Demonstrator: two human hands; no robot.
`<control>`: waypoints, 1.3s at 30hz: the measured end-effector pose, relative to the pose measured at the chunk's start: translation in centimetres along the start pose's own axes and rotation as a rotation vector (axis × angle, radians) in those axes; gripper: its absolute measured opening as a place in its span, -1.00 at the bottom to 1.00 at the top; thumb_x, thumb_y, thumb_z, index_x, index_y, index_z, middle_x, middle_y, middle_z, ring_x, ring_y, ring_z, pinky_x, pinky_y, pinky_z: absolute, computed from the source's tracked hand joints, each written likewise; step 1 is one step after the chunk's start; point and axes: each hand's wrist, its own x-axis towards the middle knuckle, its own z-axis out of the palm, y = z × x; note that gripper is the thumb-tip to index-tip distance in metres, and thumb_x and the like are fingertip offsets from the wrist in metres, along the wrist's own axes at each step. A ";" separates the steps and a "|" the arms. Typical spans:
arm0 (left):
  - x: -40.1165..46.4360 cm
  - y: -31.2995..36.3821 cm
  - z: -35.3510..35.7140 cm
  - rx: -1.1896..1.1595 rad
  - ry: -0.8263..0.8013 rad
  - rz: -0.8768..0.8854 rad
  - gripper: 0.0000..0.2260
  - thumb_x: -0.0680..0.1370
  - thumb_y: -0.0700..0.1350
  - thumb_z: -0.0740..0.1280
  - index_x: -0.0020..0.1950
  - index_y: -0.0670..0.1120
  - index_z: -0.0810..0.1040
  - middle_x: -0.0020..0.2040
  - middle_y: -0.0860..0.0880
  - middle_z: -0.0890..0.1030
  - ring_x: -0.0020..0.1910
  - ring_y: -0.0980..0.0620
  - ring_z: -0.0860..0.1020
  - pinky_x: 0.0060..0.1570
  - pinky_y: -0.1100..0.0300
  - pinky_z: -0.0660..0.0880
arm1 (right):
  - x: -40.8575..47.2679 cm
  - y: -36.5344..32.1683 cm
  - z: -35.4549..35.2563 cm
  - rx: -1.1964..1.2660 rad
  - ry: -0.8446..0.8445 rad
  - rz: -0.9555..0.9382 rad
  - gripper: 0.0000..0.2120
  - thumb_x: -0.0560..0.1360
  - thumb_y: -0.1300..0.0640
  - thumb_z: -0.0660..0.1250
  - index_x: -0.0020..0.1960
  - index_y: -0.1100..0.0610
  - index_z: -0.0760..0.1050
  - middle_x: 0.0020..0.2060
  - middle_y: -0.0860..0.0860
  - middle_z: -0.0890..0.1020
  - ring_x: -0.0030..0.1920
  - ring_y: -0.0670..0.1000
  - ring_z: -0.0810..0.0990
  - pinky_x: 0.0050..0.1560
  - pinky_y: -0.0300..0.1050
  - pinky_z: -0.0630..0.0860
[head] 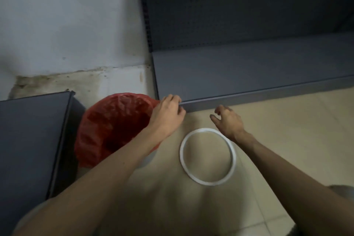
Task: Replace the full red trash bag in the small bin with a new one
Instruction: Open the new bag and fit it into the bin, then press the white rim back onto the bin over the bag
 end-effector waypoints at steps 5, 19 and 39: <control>-0.2 2.9 6.6 0.020 -0.118 0.057 -0.76 0.57 -0.07 0.25 0.17 -0.16 0.52 0.14 -0.12 0.55 0.20 -0.11 0.49 0.10 -0.01 0.48 | -3.0 5.7 1.4 -0.009 0.051 0.171 -0.67 0.56 -0.07 0.25 0.12 0.18 0.50 0.07 0.13 0.59 0.08 0.19 0.56 -0.01 0.02 0.47; -4.1 -3.7 20.2 0.261 -0.320 -0.192 -0.75 0.60 -0.01 0.26 0.16 -0.16 0.45 0.17 -0.20 0.53 0.16 -0.22 0.51 0.08 -0.05 0.47 | -7.3 13.0 13.9 -0.039 -0.058 0.412 -0.66 0.57 -0.06 0.21 0.13 0.21 0.36 0.04 0.16 0.55 0.04 0.23 0.56 -0.15 0.01 0.39; -1.2 4.2 12.4 0.129 -0.237 -0.211 -0.76 0.63 -0.21 0.11 0.27 -0.25 0.35 0.14 -0.25 0.61 0.12 -0.27 0.58 -0.03 -0.06 0.44 | -5.3 12.4 0.7 0.009 0.307 0.277 -0.88 0.52 0.27 0.26 0.00 0.30 0.35 -0.06 0.27 0.51 -0.21 0.35 0.53 -0.28 0.10 0.41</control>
